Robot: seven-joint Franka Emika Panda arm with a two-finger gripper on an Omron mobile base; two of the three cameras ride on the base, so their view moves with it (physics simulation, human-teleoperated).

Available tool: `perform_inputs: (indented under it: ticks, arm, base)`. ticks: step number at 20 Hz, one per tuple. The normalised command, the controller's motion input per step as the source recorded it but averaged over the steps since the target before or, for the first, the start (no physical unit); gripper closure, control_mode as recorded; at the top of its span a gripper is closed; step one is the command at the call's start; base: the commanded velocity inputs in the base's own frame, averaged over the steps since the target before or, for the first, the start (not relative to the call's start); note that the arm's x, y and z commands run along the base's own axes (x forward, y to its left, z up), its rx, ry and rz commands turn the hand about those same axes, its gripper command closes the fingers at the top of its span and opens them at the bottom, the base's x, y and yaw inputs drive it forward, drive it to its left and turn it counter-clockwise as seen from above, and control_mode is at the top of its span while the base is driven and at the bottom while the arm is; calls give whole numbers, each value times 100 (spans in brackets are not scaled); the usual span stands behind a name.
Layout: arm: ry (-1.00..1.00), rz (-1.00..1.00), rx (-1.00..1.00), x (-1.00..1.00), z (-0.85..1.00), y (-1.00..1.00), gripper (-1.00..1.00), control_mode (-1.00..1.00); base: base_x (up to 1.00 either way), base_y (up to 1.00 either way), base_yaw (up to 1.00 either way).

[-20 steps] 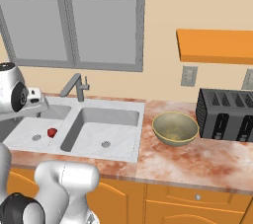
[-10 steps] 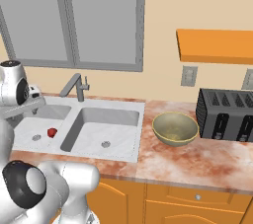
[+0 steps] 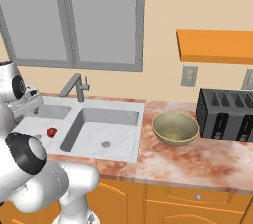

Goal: Pick the apples from the cabinet and place them in one bowl. Pick the bell pepper from the sink and place it in the other bowl.

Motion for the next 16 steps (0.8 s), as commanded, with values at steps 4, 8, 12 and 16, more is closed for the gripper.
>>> perform_inputs:
  ticks: [4,8,12,16]
  arm:
    - [3,2,-12,15,-16,4,-100,-100]
    - [0,8,-4,17,-19,0,-100,-100]
    - [0,11,-2,14,-23,0,-100,-100]
    - [-8,13,0,12,-27,0,-100,-100]
  base:
    - [0,0,0]
    - [0,0,0]
    - [0,0,0]
    - [0,0,0]
